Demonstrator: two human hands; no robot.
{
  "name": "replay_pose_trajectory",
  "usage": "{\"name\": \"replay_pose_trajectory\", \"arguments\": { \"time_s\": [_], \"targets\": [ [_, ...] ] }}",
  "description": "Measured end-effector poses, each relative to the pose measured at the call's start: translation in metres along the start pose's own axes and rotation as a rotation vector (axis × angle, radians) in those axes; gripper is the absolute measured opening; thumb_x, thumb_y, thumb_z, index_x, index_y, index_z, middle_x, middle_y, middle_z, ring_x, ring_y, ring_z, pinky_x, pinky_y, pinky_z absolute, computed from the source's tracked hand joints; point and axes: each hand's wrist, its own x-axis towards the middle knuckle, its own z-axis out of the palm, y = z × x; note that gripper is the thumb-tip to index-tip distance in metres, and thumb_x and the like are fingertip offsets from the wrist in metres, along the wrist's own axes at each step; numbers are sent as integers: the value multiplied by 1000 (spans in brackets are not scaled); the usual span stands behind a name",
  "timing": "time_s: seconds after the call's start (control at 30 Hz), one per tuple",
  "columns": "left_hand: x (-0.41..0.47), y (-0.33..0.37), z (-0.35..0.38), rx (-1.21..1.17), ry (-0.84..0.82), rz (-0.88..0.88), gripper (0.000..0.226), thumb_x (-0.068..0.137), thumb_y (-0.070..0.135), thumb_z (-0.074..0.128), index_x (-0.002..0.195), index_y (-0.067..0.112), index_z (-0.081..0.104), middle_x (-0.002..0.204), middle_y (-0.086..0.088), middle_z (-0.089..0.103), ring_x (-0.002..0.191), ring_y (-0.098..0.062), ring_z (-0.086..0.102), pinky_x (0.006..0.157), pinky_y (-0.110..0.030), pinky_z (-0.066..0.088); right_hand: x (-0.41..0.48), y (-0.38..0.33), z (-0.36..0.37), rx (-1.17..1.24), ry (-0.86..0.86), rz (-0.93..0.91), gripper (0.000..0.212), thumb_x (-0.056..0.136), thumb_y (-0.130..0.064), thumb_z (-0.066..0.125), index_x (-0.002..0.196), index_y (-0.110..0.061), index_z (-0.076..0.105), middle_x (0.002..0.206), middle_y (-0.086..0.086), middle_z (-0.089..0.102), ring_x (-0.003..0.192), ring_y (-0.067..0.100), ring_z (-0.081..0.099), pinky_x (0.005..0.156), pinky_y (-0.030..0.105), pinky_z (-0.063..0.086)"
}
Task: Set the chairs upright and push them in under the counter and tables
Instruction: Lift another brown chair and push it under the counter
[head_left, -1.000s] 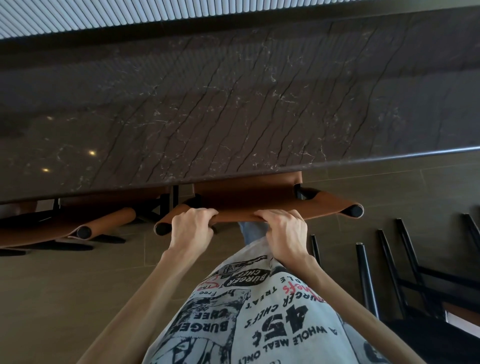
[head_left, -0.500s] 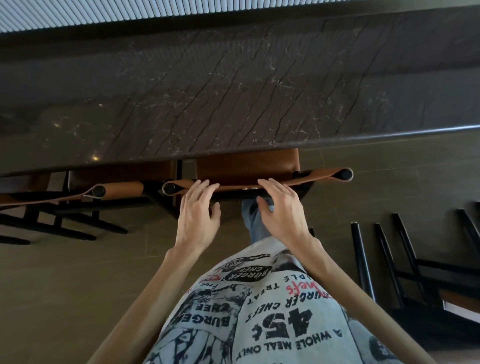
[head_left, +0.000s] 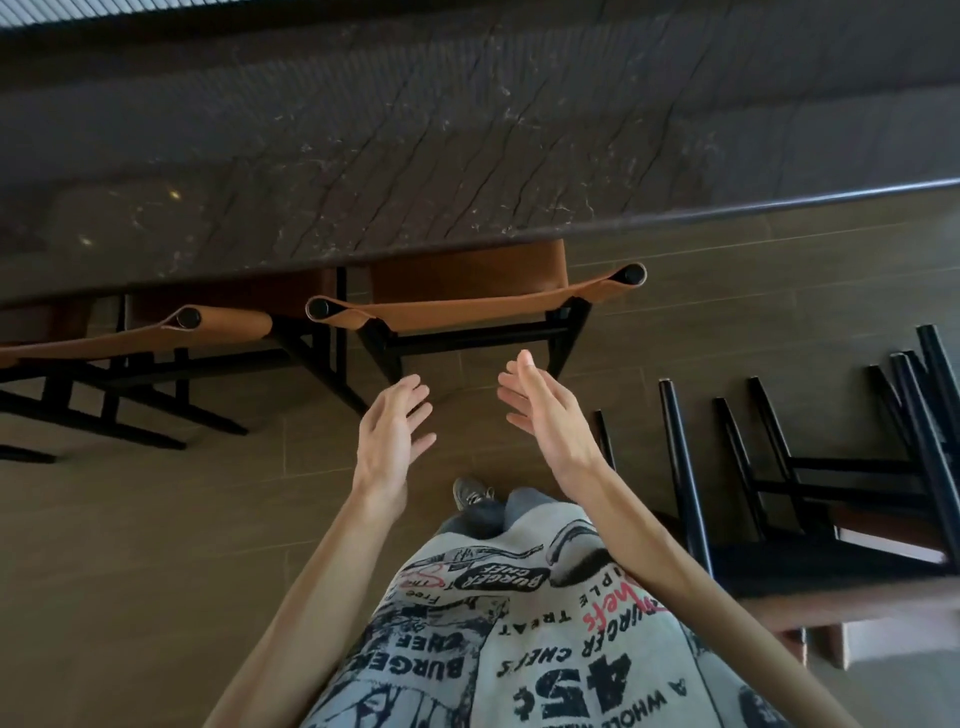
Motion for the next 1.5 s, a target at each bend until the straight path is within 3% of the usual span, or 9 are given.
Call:
{"name": "replay_pose_trajectory", "arguments": {
  "time_s": [0.47,0.93,1.33,1.5],
  "targets": [
    [-137,-109,22,-19,24,-23,39,100,43,42,129,22,58,126,2,63,116,-17,60,102,-48,46,-149,85,-73,6,-24,38,67,93,-64,33,140,-18,46,138,-4,55,123,7,52,114,42,30],
    [-319,-243,26,18,-2,-73,46,99,47,39,134,22,54,132,1,60,118,-18,58,104,-49,43,-317,206,-129,40,-64,65,75,90,-71,34,144,-20,42,140,-7,53,123,2,51,113,36,32],
    [-468,-379,-6,-22,-25,-65,46,100,47,37,135,21,54,134,-1,59,117,-18,58,104,-48,44,-475,332,-132,18,-76,49,85,82,-77,37,141,-17,46,136,-4,56,120,4,54,113,39,33],
    [-527,-424,4,-29,-47,-96,47,101,47,36,136,20,52,135,-1,58,118,-19,57,105,-49,42,-541,369,-158,2,-69,71,78,88,-72,35,142,-16,44,139,-3,54,122,7,54,113,41,32]
  ]
}}
